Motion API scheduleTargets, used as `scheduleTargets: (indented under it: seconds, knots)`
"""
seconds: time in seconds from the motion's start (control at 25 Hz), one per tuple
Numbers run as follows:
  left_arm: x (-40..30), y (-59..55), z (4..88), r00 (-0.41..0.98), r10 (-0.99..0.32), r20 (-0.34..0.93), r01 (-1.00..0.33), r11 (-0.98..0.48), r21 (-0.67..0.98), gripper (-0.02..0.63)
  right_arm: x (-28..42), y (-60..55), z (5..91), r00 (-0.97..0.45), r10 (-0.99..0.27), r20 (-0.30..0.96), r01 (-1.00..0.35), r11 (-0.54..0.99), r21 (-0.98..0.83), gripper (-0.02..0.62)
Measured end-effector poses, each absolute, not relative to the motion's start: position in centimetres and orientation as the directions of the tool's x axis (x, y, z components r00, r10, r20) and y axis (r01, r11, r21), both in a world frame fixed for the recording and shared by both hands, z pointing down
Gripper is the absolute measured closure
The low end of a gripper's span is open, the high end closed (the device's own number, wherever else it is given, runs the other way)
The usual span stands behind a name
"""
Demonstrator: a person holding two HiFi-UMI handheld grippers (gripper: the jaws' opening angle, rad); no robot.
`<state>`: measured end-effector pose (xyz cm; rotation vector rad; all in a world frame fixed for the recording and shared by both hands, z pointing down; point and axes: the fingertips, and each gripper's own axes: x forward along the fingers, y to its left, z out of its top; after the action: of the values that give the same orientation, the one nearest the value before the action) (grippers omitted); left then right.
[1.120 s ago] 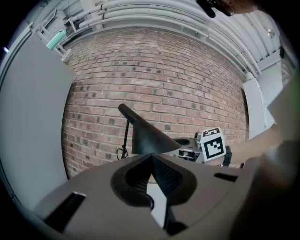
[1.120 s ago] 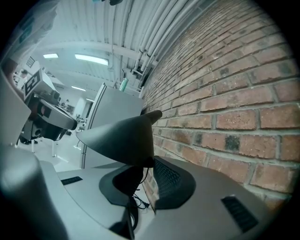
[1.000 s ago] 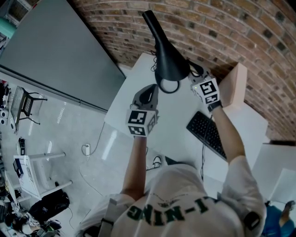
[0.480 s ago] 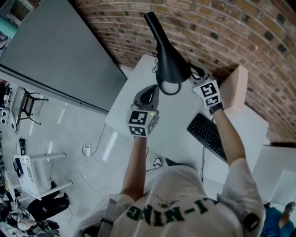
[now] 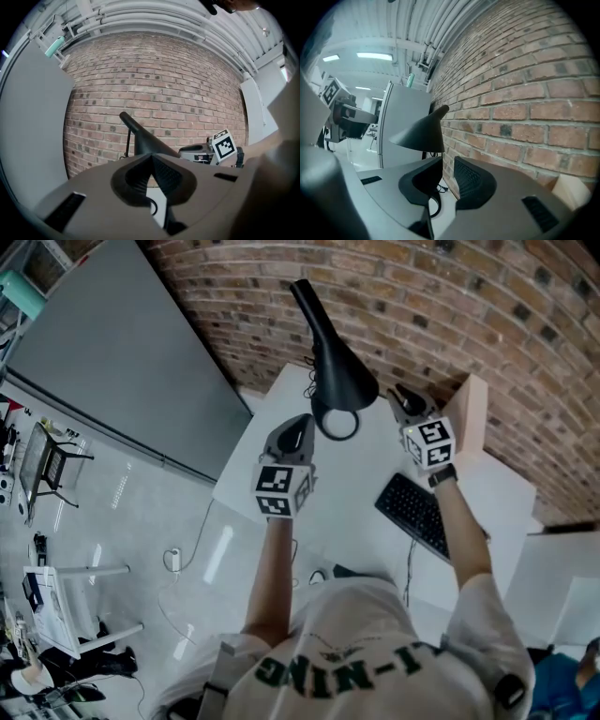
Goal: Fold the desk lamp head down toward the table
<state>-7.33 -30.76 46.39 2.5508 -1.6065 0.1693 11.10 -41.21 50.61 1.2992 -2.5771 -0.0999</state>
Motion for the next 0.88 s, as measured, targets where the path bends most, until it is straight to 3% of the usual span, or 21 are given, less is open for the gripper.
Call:
scheduleTargets:
  seconds: [0.48,0.88]
  knots:
    - [-8.5,-28.2,43.8,0.42,-0.9,0.118,-0.907,-0.421,0.02,0.614,10.1,-32.5,45.9,-0.46,-0.879,0.123,-0.882,0.469,0.05,0.539]
    - [-9.2,-25.0,43.2,0.414,-0.906,0.085,-0.91,-0.414,0.023,0.614,7.8,-25.8,43.5,-0.356,-0.931,0.078,-0.934,0.358,0.008,0.588]
